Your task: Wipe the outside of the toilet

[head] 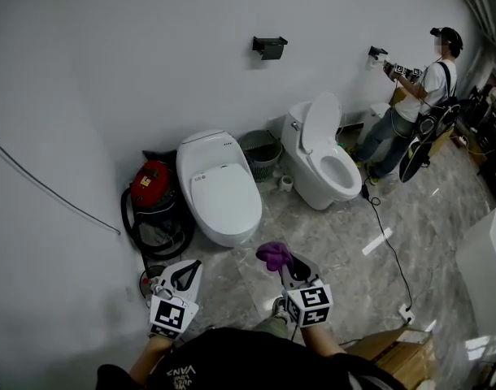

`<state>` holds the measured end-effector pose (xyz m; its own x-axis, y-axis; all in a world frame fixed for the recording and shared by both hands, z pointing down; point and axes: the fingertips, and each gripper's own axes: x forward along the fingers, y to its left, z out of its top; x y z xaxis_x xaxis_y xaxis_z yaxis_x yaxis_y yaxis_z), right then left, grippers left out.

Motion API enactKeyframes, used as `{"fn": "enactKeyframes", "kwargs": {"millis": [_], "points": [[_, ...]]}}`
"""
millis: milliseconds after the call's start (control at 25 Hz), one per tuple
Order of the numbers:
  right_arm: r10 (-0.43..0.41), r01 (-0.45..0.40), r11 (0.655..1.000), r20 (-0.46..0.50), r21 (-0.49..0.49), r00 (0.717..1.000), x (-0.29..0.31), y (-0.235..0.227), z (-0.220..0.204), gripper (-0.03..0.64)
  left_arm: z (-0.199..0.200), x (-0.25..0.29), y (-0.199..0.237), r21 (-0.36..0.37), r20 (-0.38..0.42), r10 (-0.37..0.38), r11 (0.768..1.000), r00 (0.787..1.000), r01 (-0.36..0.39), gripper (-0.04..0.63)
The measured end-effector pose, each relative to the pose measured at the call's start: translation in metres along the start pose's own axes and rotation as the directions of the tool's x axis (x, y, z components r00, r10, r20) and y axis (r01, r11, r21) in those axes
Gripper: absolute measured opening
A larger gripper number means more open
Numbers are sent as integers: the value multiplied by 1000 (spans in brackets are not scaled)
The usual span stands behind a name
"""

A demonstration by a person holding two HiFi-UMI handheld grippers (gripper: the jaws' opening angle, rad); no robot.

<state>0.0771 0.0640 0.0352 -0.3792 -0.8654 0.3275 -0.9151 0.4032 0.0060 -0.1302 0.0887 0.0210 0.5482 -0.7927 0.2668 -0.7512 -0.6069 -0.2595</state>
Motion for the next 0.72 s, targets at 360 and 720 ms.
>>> {"fn": "enactKeyframes", "kwargs": {"millis": [360,720], "points": [[-11,11,1000,-1,17,1000,-11,17,-4,40,-4,-14,0,-39,11,-3,999,1000,3,3],[-21,20,1000,12,5,1000,-15,19,-4,40,-12,-17,0,-52,28,17,999,999,-15,3]]}}
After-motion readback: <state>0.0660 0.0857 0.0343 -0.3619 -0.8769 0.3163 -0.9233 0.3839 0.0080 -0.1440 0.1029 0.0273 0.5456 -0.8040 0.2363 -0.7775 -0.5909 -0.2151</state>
